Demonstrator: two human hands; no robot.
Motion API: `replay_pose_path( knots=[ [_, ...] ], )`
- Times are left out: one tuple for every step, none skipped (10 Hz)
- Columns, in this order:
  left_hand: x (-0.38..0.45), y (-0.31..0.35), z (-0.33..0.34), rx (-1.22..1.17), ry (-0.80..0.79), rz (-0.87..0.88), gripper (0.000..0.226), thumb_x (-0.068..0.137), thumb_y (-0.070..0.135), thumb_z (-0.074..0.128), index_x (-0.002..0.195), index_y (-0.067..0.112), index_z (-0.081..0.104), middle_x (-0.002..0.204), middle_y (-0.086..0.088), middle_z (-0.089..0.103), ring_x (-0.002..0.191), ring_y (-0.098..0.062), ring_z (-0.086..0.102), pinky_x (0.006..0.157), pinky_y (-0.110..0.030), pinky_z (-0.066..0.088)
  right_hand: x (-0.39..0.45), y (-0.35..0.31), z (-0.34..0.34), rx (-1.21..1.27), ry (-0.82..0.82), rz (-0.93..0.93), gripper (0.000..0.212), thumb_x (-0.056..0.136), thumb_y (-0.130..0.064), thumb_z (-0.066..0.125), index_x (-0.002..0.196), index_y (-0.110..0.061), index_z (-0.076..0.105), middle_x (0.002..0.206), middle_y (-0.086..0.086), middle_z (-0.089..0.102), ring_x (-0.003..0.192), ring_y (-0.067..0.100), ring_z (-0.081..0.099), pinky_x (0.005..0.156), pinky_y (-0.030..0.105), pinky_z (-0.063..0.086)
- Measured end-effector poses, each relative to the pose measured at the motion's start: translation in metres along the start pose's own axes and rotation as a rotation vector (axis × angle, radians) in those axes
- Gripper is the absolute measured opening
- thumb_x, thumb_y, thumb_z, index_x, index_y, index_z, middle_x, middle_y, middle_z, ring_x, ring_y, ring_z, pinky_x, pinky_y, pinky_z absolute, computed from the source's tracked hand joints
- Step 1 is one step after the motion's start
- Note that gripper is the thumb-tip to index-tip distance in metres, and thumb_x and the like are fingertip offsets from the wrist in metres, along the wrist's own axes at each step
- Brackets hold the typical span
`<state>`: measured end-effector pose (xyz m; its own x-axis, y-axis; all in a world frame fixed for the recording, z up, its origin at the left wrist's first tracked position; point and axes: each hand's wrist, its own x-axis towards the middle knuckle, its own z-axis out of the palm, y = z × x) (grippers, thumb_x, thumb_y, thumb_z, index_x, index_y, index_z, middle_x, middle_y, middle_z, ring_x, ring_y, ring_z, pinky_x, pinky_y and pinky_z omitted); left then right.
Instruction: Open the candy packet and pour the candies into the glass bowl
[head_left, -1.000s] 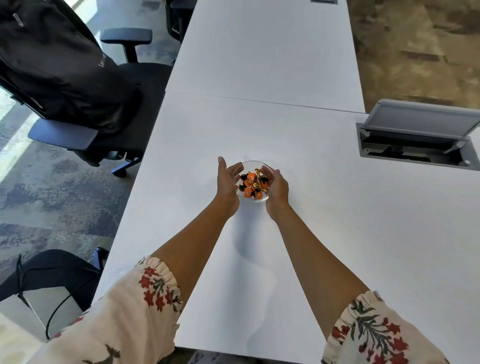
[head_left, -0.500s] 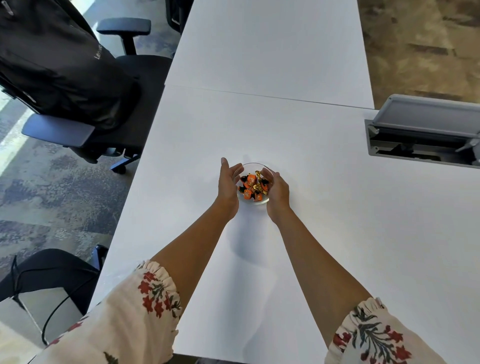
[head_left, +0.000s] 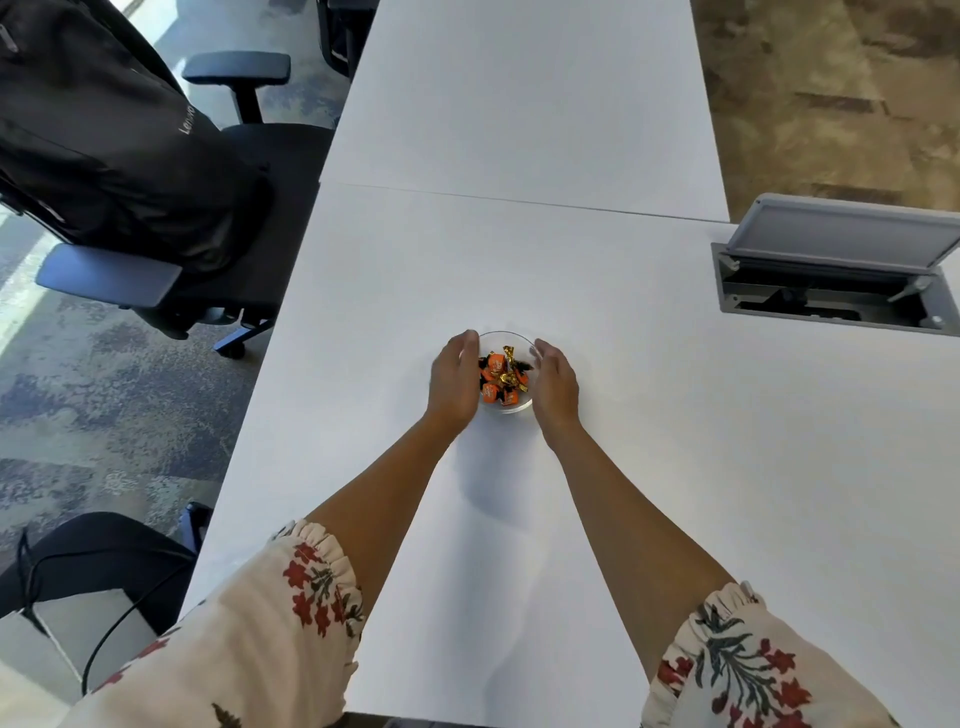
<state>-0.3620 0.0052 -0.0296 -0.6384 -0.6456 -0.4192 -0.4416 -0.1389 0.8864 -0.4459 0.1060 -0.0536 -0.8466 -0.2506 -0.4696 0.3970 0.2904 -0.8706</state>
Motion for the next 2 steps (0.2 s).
replay_pose_path(
  knots=[
    [-0.0160,-0.0085,-0.0055,0.608,0.061,0.330,0.057,0.109,0.041,0.036,0.159,0.013,0.037,0.165,-0.004,0.038,0.159,-0.025,0.020,0.130,-0.043,0.014,-0.0228,0.0062,-0.0097,-0.302,0.170,-0.267,0.044,0.108,-0.024,0.031,0.148,-0.009,0.045,0.153,0.008,0.048,0.142,0.022,0.042,0.112,0.026,0.032],
    [-0.0208,-0.0112,-0.0082,0.763,0.052,0.481,0.060,0.109,0.040,0.036,0.161,0.014,0.030,0.170,-0.002,0.029,0.161,-0.023,0.011,0.131,-0.042,0.004,-0.0316,0.0121,-0.0161,-0.490,0.214,-0.452,0.047,0.108,-0.024,0.032,0.151,-0.007,0.038,0.157,0.009,0.042,0.148,0.025,0.035,0.120,0.035,0.029]
  ],
)
